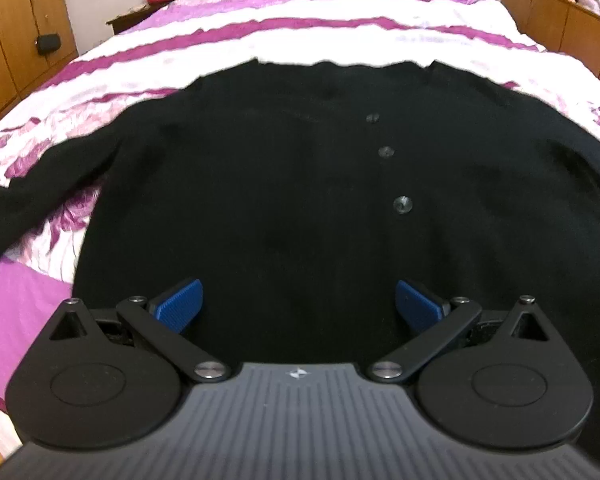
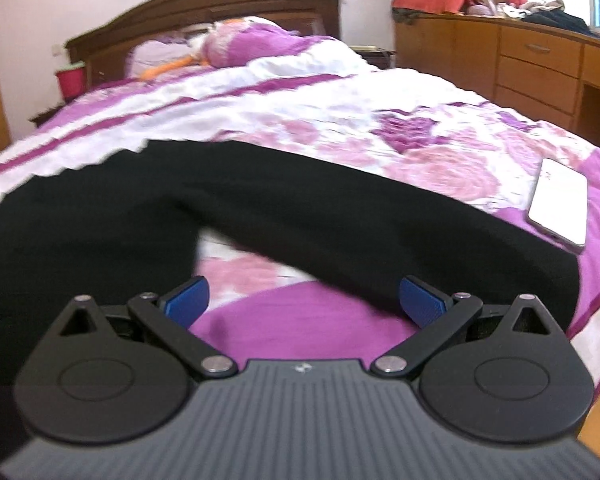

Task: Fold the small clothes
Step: 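Grasp the cardigan sleeve cuff with the right gripper and lift it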

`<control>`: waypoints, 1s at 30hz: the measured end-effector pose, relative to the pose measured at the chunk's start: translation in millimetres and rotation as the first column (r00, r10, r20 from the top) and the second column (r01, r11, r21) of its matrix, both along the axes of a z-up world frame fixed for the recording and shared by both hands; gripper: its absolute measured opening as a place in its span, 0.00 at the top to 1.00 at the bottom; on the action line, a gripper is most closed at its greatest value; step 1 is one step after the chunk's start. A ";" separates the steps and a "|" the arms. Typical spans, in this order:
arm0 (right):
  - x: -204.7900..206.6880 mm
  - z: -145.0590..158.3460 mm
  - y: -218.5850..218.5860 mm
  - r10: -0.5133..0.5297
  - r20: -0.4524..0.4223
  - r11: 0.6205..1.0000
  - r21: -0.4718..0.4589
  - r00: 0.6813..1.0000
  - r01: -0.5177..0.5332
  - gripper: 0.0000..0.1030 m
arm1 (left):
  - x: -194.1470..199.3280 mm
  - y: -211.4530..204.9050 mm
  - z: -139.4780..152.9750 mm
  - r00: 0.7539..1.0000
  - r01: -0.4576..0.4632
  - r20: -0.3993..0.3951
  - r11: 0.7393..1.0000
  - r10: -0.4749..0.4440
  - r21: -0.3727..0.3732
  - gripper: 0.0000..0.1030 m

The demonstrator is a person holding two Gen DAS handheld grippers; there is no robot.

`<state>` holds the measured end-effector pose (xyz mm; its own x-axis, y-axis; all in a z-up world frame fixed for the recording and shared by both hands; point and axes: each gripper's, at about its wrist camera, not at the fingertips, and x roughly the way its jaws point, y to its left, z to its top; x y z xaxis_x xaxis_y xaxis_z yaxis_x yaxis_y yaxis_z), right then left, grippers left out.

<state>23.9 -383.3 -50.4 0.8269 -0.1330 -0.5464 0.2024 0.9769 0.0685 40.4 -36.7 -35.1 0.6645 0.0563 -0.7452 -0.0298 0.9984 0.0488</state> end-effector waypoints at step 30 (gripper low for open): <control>28.6 -9.9 -39.0 -0.209 0.103 0.975 -0.048 0.972 0.215 0.91 | 5.3 6.9 -13.4 0.999 0.025 0.039 1.000 -0.025 0.002 0.00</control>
<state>52.5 -422.3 -60.2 0.8249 -0.3406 -0.4510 0.4008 0.9152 0.0419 45.7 -29.8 -48.4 0.6943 0.0405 -0.7185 -0.0068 0.9987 0.0498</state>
